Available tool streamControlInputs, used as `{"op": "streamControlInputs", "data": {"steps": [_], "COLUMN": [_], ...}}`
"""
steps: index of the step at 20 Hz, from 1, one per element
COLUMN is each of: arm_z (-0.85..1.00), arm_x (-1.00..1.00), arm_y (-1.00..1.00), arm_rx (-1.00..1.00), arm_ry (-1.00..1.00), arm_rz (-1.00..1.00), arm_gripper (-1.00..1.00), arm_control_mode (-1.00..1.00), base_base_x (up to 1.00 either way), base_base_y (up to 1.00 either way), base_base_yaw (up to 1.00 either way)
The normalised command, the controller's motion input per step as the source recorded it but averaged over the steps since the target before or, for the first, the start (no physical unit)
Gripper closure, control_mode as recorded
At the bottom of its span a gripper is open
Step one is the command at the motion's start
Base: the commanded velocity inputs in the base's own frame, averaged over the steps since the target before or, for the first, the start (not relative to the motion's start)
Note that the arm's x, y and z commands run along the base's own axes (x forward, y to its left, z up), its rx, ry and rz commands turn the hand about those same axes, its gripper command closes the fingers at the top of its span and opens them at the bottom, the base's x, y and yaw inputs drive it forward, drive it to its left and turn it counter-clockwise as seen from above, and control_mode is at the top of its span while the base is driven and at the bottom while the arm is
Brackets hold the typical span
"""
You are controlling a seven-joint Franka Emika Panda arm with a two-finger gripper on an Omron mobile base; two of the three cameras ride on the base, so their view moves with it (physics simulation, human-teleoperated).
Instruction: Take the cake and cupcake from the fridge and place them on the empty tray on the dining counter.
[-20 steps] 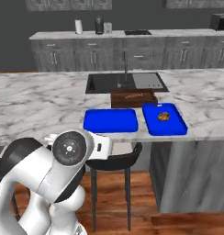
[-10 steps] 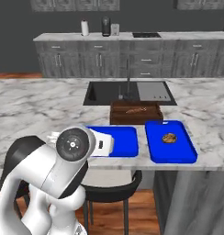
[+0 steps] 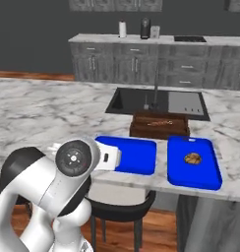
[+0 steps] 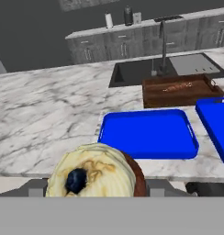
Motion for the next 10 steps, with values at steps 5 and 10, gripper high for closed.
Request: {"op": "streamControlInputs", "data": {"steps": [5, 10], "arm_z": [0.00, 0.00], "arm_x": [0.00, 0.00], "arm_y": [0.00, 0.00], "arm_rx": [0.00, 0.00], "arm_ry": [0.00, 0.00], "arm_rz": [0.00, 0.00], "arm_gripper": [1.00, 1.00], "arm_control_mode": [1.00, 1.00], "base_base_x": [1.00, 0.61], "base_base_y": [-0.24, -0.13], "base_base_yaw": [0.56, 0.35]}}
